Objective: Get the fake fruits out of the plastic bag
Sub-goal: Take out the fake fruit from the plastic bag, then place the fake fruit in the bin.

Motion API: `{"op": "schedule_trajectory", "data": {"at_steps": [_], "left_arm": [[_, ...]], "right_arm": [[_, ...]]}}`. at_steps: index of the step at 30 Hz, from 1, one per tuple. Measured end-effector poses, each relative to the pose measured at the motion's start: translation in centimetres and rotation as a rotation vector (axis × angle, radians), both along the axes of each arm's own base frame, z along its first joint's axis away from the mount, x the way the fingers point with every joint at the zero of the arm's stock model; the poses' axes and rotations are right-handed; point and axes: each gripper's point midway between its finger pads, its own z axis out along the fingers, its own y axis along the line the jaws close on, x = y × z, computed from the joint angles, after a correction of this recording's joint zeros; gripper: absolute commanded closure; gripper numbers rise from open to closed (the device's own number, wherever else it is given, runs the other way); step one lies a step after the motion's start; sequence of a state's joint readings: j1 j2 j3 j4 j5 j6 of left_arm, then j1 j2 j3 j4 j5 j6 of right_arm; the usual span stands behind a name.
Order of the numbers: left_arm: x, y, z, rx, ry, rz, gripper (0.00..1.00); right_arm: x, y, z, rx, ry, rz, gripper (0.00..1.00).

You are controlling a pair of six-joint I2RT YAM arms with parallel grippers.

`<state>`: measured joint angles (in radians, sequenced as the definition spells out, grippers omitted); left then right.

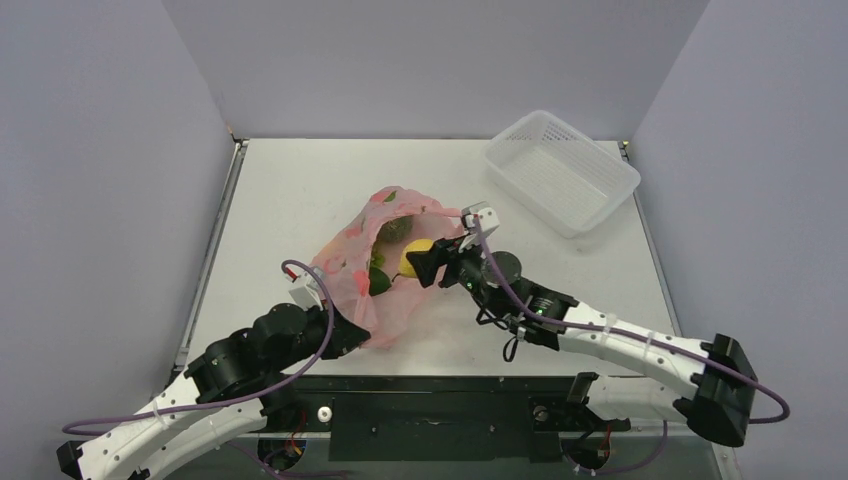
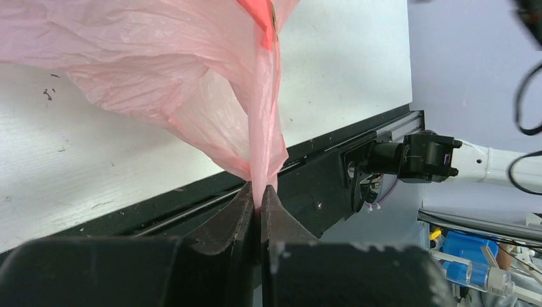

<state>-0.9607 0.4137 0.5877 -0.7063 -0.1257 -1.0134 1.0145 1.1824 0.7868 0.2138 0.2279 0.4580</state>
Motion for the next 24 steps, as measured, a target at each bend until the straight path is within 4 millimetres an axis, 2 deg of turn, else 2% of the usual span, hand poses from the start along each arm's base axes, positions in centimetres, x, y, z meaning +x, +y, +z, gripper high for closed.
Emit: {"op": "schedule_trajectory", "data": {"at_steps": [8, 12, 14, 18, 21, 22, 24], "left_arm": [[0.1, 0.0, -0.1, 0.008, 0.000, -0.001, 1.00], [0.1, -0.1, 0.0, 0.003, -0.004, -0.001, 1.00], [0.1, -0.1, 0.0, 0.003, -0.004, -0.001, 1.00], [0.1, -0.1, 0.0, 0.003, -0.003, -0.001, 1.00], [0.1, -0.1, 0.0, 0.004, -0.003, 0.000, 1.00], [0.1, -0.1, 0.0, 0.004, -0.004, 0.000, 1.00], [0.1, -0.1, 0.0, 0.004, -0.004, 0.001, 1.00]], "right_arm": [[-1.9, -4.3, 11.5, 0.171, -0.201, -0.019, 1.00], [-1.6, -7.4, 15.8, 0.200, -0.294, -0.108, 1.00], [-0.7, -9.5, 17.4, 0.197, -0.329, -0.202, 1.00], [2.8, -14.6, 18.1, 0.151, -0.351, -0.449, 1.00], [6.0, -18.6, 16.8, 0.091, -0.327, -0.638, 1.00], [6.9, -19.3, 16.1, 0.070, -0.312, -0.681, 1.00], [9.7, -22.4, 14.1, 0.015, -0.272, -0.809, 1.00]]}}
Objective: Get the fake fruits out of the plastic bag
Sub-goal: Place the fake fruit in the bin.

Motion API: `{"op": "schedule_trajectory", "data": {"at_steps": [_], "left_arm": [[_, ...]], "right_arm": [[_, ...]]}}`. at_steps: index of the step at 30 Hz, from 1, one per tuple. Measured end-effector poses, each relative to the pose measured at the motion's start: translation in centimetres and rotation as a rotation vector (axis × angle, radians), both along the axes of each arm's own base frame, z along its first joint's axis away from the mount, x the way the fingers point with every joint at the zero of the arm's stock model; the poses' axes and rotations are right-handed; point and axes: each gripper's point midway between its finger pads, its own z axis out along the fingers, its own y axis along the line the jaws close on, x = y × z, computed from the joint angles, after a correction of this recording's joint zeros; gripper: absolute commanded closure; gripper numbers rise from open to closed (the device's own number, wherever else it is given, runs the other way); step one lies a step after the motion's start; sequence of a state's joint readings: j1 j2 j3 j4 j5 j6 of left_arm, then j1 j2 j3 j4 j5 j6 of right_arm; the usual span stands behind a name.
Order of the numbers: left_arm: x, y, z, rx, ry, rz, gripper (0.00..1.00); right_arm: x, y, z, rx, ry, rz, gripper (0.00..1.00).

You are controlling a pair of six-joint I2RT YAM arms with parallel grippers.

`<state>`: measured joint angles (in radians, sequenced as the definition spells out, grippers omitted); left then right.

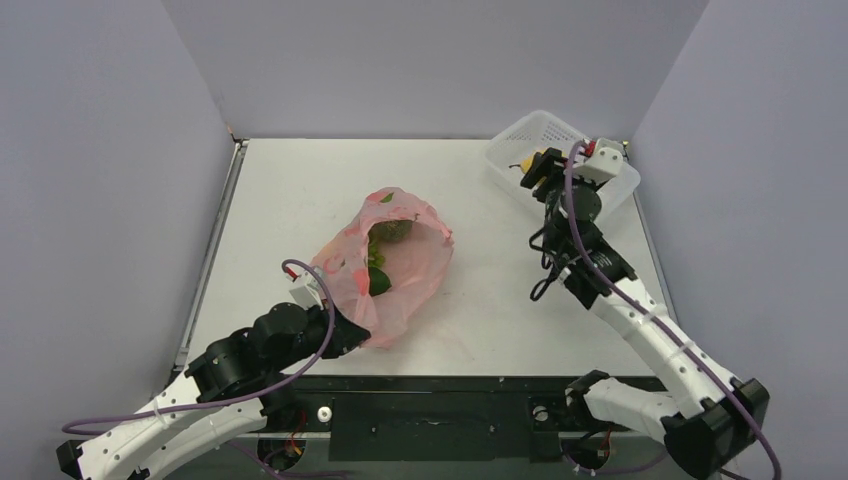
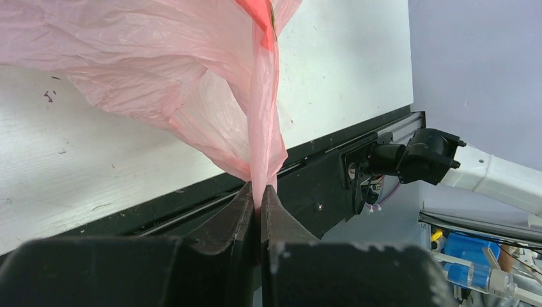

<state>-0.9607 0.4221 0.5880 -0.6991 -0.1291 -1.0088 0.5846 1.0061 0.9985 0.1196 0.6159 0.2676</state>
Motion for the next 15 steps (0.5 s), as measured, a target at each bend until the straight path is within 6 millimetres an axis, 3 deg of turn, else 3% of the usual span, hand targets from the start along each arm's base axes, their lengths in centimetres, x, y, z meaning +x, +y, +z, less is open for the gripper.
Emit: {"op": "schedule_trajectory", "data": {"at_steps": [8, 13, 15], "left_arm": [[0.0, 0.1, 0.6, -0.022, -0.012, 0.004, 1.00], [0.0, 0.1, 0.8, -0.029, -0.011, 0.009, 1.00], [0.0, 0.1, 0.9, -0.029, -0.011, 0.009, 1.00]], "right_arm": [[9.9, -9.1, -10.7, -0.028, 0.317, -0.281, 1.00], [15.3, -12.5, -14.5, 0.013, 0.480, -0.335, 1.00], [16.6, -13.3, -16.1, 0.034, 0.532, -0.340, 1.00]]}}
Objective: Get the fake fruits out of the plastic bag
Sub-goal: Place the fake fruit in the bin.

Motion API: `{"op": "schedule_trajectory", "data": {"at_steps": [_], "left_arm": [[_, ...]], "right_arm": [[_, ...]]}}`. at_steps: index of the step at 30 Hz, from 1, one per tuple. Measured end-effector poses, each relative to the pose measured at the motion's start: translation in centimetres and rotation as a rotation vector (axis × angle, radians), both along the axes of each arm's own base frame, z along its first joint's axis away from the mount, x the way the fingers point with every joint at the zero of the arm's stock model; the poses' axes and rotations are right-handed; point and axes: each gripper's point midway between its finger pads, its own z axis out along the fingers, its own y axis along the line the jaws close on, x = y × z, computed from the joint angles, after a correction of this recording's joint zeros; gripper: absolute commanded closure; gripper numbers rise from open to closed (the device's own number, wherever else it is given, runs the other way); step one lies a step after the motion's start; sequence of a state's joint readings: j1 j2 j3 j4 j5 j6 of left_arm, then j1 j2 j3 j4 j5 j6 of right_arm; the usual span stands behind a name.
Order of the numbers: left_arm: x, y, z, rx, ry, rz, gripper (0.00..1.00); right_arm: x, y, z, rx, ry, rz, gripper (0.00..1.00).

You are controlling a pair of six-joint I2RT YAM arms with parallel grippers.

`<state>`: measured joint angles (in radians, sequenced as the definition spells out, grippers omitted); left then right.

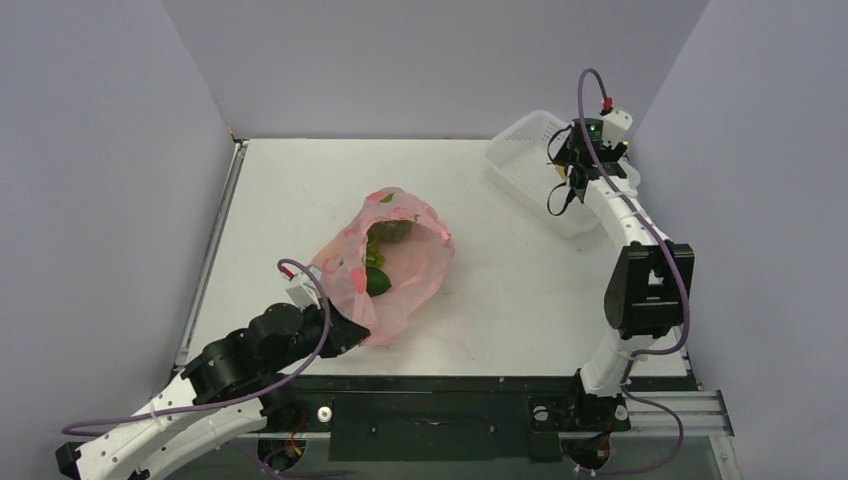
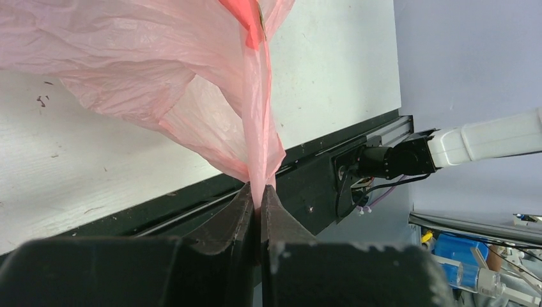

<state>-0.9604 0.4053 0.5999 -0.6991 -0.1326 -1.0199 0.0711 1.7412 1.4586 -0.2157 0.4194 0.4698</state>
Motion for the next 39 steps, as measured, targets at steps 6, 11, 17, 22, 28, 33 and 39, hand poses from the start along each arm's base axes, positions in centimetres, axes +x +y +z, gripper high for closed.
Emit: {"op": "schedule_trajectory", "data": {"at_steps": [6, 11, 17, 22, 28, 33, 39], "left_arm": [[0.4, 0.0, 0.5, 0.010, -0.005, 0.013, 1.00], [0.6, -0.4, 0.5, 0.029, -0.001, 0.009, 1.00], [0.8, -0.5, 0.3, 0.044, 0.004, 0.010, 1.00], [0.8, -0.4, 0.8, 0.023, -0.011, 0.011, 1.00], [0.6, 0.4, 1.0, 0.019, -0.023, 0.028, 1.00], [0.3, 1.3, 0.4, 0.048, -0.014, 0.038, 1.00], [-0.1, 2.3, -0.8, 0.105, 0.011, 0.047, 0.98]], "right_arm": [[0.8, -1.3, -5.8, 0.057, 0.189, -0.013, 0.97], [0.2, -0.9, -9.4, 0.073, 0.305, 0.000, 0.93], [0.1, -0.5, -12.6, 0.082, 0.394, 0.021, 0.72], [-0.4, -0.4, -13.6, 0.076, 0.434, 0.040, 0.51], [-0.6, -0.2, -13.7, 0.069, 0.453, 0.070, 0.35], [-0.6, 0.0, -13.8, 0.066, 0.460, 0.089, 0.31], [-1.3, 0.2, -12.8, 0.055, 0.453, 0.100, 0.27]]}}
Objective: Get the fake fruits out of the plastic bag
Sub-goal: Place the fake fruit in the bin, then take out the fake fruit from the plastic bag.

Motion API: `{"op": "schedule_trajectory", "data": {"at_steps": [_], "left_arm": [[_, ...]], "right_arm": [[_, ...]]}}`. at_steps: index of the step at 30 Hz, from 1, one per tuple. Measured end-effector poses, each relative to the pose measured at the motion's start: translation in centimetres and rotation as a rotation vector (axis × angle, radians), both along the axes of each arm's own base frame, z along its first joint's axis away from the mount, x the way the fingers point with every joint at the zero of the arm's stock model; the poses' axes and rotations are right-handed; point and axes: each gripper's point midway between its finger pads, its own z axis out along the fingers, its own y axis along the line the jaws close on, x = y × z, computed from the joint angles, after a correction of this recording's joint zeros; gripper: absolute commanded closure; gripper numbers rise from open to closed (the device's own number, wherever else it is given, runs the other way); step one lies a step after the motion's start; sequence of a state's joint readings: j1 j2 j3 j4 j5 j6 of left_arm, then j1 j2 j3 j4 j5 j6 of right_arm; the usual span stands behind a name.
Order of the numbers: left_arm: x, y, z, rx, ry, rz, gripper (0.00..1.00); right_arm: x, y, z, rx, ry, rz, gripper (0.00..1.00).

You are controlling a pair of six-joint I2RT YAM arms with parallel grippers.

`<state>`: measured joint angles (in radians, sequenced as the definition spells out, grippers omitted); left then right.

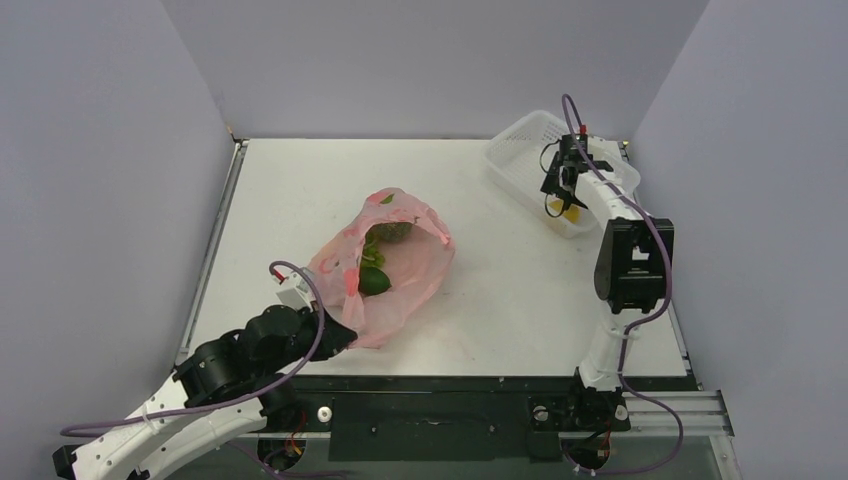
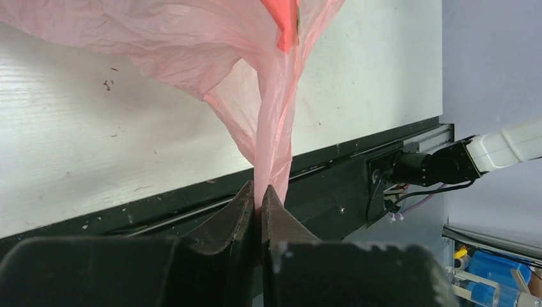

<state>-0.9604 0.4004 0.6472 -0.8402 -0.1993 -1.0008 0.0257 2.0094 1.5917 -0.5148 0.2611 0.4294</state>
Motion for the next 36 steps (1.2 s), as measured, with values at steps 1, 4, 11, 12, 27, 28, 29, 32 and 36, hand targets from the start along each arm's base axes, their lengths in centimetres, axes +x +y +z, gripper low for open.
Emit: {"op": "schedule_trajectory", "data": {"at_steps": [1, 4, 11, 12, 27, 28, 29, 32, 36], "left_arm": [[0.0, 0.1, -0.1, 0.004, 0.001, 0.003, 0.98], [-0.1, 0.7, -0.4, 0.018, 0.008, 0.020, 0.98], [-0.2, 1.9, -0.8, 0.057, 0.024, 0.057, 1.00], [-0.2, 2.0, -0.9, 0.066, 0.028, 0.064, 1.00], [-0.1, 4.5, -1.3, 0.177, 0.042, 0.132, 1.00], [-0.1, 4.5, -1.3, 0.180, 0.040, 0.129, 1.00], [-0.1, 4.6, -1.3, 0.187, 0.035, 0.120, 1.00], [-0.2, 4.6, -1.4, 0.205, 0.023, 0.097, 1.00], [-0.2, 4.7, -1.2, 0.228, 0.000, 0.072, 1.00]], "right_arm": [[-0.2, 0.1, 0.6, -0.001, -0.009, 0.002, 0.27], [-1.2, 0.2, 2.8, -0.021, -0.051, -0.002, 0.26], [-5.5, 8.0, 15.0, 0.020, -0.387, 0.131, 0.27], [-6.7, 10.5, 17.2, 0.054, -0.459, 0.187, 0.27], [-27.3, 32.2, 21.9, 0.506, -0.724, 0.872, 0.39], [-28.4, 33.2, 21.9, 0.519, -0.728, 0.917, 0.41], [-29.4, 34.1, 21.7, 0.529, -0.725, 0.964, 0.43], [-31.6, 36.9, 20.5, 0.526, -0.697, 1.083, 0.49], [-33.3, 40.4, 17.4, 0.446, -0.624, 1.206, 0.50]]}}
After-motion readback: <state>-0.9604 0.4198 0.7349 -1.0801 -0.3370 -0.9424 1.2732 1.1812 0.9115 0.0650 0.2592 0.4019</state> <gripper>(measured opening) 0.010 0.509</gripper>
